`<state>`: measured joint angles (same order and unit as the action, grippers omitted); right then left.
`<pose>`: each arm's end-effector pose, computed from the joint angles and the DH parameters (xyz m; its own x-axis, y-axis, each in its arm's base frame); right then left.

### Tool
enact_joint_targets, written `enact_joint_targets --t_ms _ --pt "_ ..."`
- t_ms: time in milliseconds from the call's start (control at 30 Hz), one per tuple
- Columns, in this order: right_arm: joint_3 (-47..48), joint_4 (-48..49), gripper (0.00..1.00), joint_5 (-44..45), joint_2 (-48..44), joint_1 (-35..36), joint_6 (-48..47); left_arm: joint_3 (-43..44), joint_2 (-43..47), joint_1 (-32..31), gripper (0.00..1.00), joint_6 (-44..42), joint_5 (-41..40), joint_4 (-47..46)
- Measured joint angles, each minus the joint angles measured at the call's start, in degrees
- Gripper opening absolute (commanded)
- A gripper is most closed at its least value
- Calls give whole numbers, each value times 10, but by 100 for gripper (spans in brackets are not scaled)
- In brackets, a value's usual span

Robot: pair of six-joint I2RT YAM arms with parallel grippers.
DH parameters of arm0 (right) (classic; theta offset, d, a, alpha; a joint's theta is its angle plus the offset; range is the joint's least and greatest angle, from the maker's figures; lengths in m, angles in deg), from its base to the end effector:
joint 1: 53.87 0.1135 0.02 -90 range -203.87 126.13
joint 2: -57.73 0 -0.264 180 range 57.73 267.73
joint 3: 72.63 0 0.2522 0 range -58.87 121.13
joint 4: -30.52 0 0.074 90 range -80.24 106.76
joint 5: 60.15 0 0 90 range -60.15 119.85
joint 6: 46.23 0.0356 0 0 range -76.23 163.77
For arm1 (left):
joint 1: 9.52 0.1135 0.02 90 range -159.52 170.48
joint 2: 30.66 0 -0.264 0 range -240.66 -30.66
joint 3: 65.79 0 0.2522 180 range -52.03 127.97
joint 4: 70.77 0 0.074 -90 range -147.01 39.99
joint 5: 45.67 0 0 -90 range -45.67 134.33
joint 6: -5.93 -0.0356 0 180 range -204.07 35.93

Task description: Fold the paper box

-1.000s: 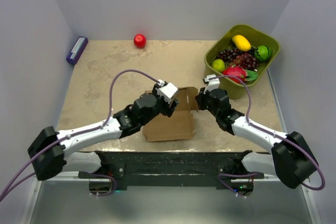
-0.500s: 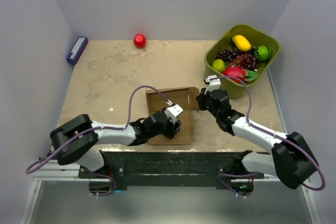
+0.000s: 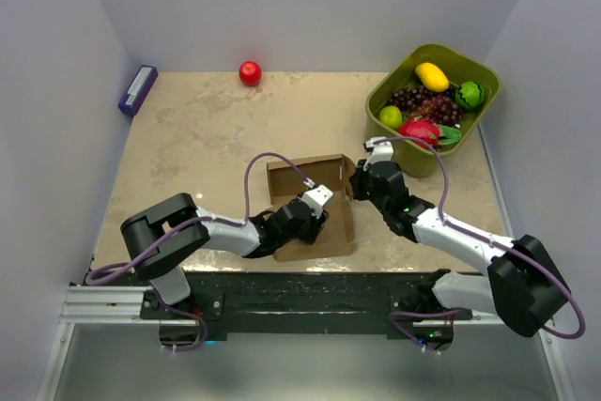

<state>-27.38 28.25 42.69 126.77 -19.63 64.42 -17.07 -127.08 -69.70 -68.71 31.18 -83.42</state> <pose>0.2144 0.1364 0.2105 -0.4751 0.0926 -0.8750 -0.2308 0.9465 0.2254 0.1603 -0.2634 0.1269 -0.4746 0.3094 -0.8240 0.6497 0.7547 -0.0909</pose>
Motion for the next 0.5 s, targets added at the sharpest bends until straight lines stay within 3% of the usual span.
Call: enact_joint_targets --t_ms 233,500 --pt "4 -14 0 88 0 69 41 7 -9 0 50 5 -9 -3" --pt "4 -14 0 148 22 99 84 8 -12 0 50 6 -12 -6"
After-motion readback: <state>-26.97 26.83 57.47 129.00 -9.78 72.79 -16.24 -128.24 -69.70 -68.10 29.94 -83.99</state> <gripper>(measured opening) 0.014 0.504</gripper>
